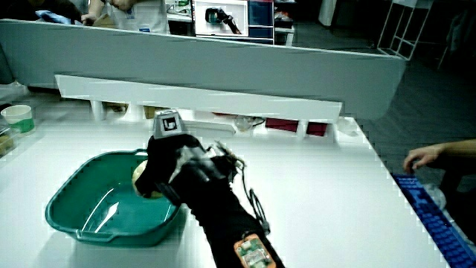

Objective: Pick pear from plate

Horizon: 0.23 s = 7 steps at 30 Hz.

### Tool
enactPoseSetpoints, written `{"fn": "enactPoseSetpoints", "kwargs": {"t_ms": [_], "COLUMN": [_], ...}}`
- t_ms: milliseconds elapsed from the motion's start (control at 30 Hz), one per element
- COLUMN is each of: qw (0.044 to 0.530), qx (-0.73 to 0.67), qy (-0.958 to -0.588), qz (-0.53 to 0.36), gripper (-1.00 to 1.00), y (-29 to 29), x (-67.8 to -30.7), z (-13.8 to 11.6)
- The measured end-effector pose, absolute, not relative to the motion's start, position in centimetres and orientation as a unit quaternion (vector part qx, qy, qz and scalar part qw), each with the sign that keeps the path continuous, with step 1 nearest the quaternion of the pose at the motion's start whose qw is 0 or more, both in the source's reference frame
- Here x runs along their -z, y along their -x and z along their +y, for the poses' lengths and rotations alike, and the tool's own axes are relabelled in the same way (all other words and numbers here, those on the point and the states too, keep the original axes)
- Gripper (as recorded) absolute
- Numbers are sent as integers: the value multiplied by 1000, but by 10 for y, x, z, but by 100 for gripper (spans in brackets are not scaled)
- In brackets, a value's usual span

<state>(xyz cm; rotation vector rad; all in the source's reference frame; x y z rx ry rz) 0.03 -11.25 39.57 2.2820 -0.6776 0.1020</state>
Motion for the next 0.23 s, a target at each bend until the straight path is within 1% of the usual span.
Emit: {"fn": "enactPoseSetpoints", "kwargs": {"t_ms": [33,67,100,133,167,233], "qw": [363,367,345,372,356,354], "qx": [-37,-17,-30,-36,-9,-8], "qy": [-894,-897,-906,-892,-905,-908], "qz": [-261,-246,-245,-252,-231,-223], "gripper": [100,100,100,100,100,100], "y": [-5,-11,-17,-22,-27,-38], "x": [-392,-391,-380,-386,-381,-378], "z": [-114,-118,-118,-122,-124,-127]}}
